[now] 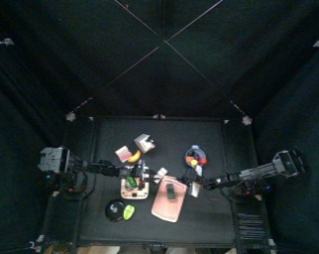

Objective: Reorient grip

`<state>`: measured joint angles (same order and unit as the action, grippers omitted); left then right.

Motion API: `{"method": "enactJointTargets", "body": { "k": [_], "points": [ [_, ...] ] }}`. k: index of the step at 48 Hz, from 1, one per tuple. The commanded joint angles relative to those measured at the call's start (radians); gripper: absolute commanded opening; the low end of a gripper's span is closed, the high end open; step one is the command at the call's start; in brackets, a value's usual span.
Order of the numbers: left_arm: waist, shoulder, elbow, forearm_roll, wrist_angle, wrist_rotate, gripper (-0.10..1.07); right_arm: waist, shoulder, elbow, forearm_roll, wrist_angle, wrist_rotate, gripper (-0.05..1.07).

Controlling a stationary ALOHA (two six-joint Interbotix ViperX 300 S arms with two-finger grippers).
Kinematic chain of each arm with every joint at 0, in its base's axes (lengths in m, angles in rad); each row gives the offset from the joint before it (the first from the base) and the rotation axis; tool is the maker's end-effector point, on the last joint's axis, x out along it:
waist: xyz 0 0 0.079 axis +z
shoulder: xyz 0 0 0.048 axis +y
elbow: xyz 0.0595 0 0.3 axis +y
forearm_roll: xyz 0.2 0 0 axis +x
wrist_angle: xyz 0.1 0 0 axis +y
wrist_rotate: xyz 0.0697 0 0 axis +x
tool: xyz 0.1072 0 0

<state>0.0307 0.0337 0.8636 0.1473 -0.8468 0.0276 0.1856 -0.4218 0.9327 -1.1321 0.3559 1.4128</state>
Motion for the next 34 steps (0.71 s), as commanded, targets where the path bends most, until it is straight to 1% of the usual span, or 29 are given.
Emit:
{"method": "enactJointTargets", "body": {
  "k": [1, 9, 14, 19, 29, 34],
  "points": [
    [-0.002, -0.025, -0.008, 0.008, -0.005, 0.002, 0.74, 0.005, -0.011, -0.028, 0.032, -0.006, 0.005, 0.42],
    [-0.002, -0.041, 0.000, 0.008, 0.000, 0.000, 0.93, 0.014, -0.011, -0.028, 0.103, -0.008, 0.003, 0.42],
    [0.002, -0.060, 0.012, 0.005, 0.014, -0.003, 1.00, 0.014, -0.012, -0.031, 0.127, -0.008, 0.003, 0.42],
    [0.002, -0.077, 0.026, -0.011, 0.046, -0.005, 1.01, 0.014, -0.014, -0.037, 0.150, -0.008, 0.002, 0.42],
    [0.002, -0.098, 0.028, -0.038, 0.132, -0.005, 1.01, 0.014, -0.018, -0.063, 0.169, 0.000, -0.002, 0.42],
    [0.002, -0.106, 0.029, -0.067, 0.166, -0.003, 1.01, 0.014, -0.020, -0.077, 0.189, 0.017, -0.043, 0.42]
  ]
}}
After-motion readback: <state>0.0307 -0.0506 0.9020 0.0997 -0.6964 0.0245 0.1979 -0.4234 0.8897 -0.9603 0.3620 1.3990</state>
